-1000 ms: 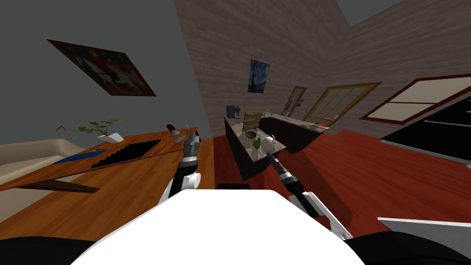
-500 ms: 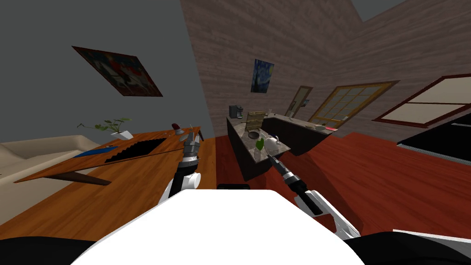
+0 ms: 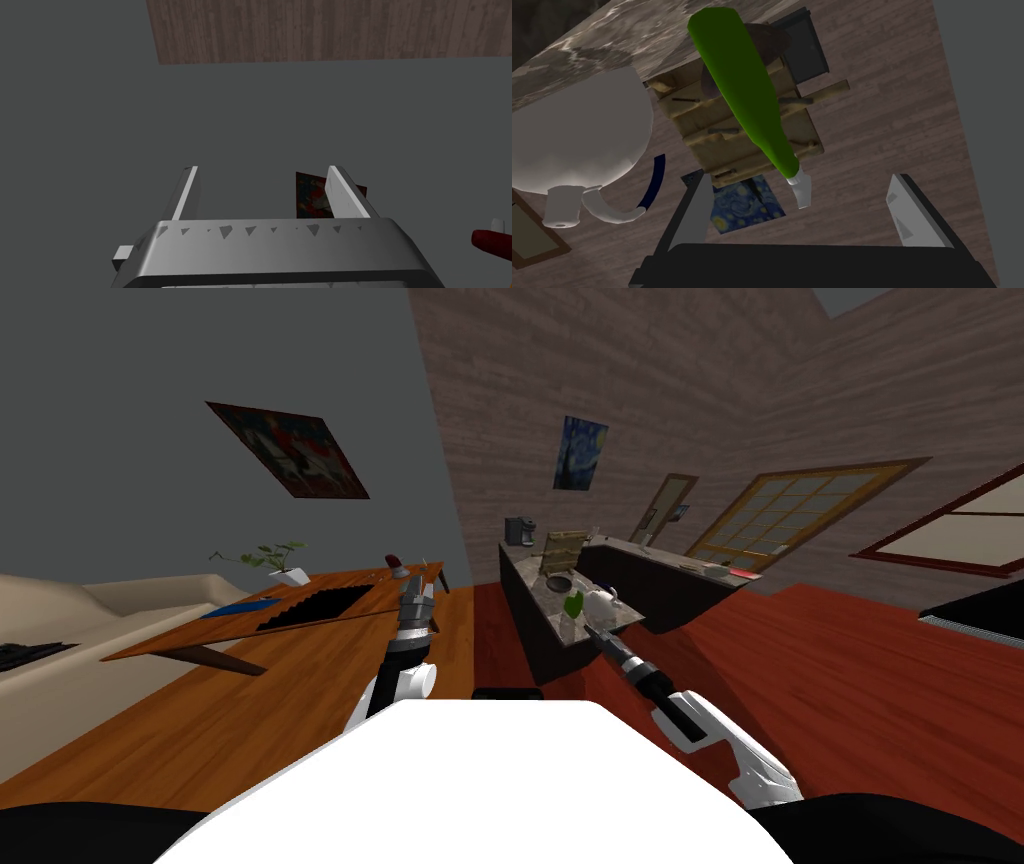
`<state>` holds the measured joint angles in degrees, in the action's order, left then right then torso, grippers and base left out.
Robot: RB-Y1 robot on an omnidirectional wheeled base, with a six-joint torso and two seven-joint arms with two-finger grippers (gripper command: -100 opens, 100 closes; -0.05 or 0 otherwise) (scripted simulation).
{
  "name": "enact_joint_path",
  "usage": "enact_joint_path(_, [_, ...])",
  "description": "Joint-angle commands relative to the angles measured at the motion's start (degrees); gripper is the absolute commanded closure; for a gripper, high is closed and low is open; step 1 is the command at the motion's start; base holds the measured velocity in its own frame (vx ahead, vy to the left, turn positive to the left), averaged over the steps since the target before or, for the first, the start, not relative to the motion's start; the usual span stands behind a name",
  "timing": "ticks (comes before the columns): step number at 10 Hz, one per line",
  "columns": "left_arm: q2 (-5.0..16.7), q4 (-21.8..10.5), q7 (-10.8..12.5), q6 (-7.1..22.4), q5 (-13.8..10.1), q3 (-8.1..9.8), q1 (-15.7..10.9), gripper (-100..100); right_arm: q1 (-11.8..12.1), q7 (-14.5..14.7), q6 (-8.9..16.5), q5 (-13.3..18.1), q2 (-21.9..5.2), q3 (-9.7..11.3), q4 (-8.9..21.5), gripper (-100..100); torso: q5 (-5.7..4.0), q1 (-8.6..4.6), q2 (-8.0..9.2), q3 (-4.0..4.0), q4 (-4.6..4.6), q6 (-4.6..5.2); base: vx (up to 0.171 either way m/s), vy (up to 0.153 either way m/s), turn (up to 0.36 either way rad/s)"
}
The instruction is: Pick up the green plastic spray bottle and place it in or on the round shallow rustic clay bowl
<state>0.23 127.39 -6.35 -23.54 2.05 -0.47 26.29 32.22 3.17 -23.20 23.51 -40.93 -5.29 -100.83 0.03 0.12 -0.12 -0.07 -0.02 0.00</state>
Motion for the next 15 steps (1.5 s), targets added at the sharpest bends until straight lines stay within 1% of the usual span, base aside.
enact_joint_path(1, [0.00,0.00,0.00,0.00,0.00,0.00,0.00,0,-1.07,1.04,0.84,0.82,-2.65,-0.01,1.23,-100,0.00,0.00,0.00,0.00,0.00,0.00,0.032,0.032,0.091])
enact_joint_path(4, [0.00,0.00,0.00,0.00,0.00,0.00,0.00,0,-3.24,3.24,1.95,2.33,-6.92,-0.01,3.83,-100,-0.01,-0.03,-0.05,-0.03,-0.01,0.00,0.037,0.026,0.099])
enact_joint_path(8, [0.00,0.00,0.00,0.00,0.00,0.00,0.00,0,-6.04,6.05,3.30,4.08,-11.40,0.01,6.85,-100,-0.01,-0.05,-0.09,-0.06,-0.02,0.01,0.048,0.017,0.090])
enact_joint_path(9, [0.00,0.00,0.00,0.00,0.00,0.00,0.00,0,-7.13,7.13,3.80,4.70,-12.98,0.03,7.95,-100,-0.02,-0.07,-0.07,-0.04,-0.02,0.01,0.059,0.016,0.104])
enact_joint_path(10, [0.00,0.00,0.00,0.00,0.00,0.00,0.01,0,-7.81,7.80,4.11,5.07,-13.97,0.04,8.61,-100,-0.01,-0.05,-0.11,-0.07,-0.03,0.01,0.065,0.015,0.098])
enact_joint_path(11, [0.00,0.00,0.00,0.00,0.00,0.00,0.01,0,-7.29,7.11,3.73,4.72,-13.45,-0.06,8.12,-100,-0.01,-0.04,-0.14,-0.08,-0.04,0.01,0.028,0.004,0.021])
enact_joint_path(12, [0.00,0.00,0.00,0.00,0.00,0.01,0.01,0,-7.39,7.28,3.92,4.78,-13.56,-0.03,8.14,0,-0.03,-0.07,-0.02,-0.02,-0.02,0.05,0.006,0.001,-0.003])
enact_joint_path(13, [0.00,0.00,0.00,0.00,0.00,0.01,0.00,0,-7.38,7.26,3.90,4.78,-13.55,-0.03,8.14,-100,-0.03,-0.08,0.07,0.04,0.01,0.05,0.000,0.000,0.000])
enact_joint_path(14, [0.00,0.00,0.00,0.00,0.00,0.01,0.00,0,-7.38,7.26,3.90,4.78,-13.55,-0.03,8.14,100,-0.03,-0.09,0.11,0.06,0.02,0.05,0.000,0.000,0.000])
enact_joint_path(15, [0.00,0.00,0.00,0.00,0.00,0.01,0.00,0,-7.38,7.26,3.90,4.78,-13.55,-0.03,8.14,100,-0.03,-0.09,0.13,0.07,0.02,0.05,0.000,0.000,0.000])
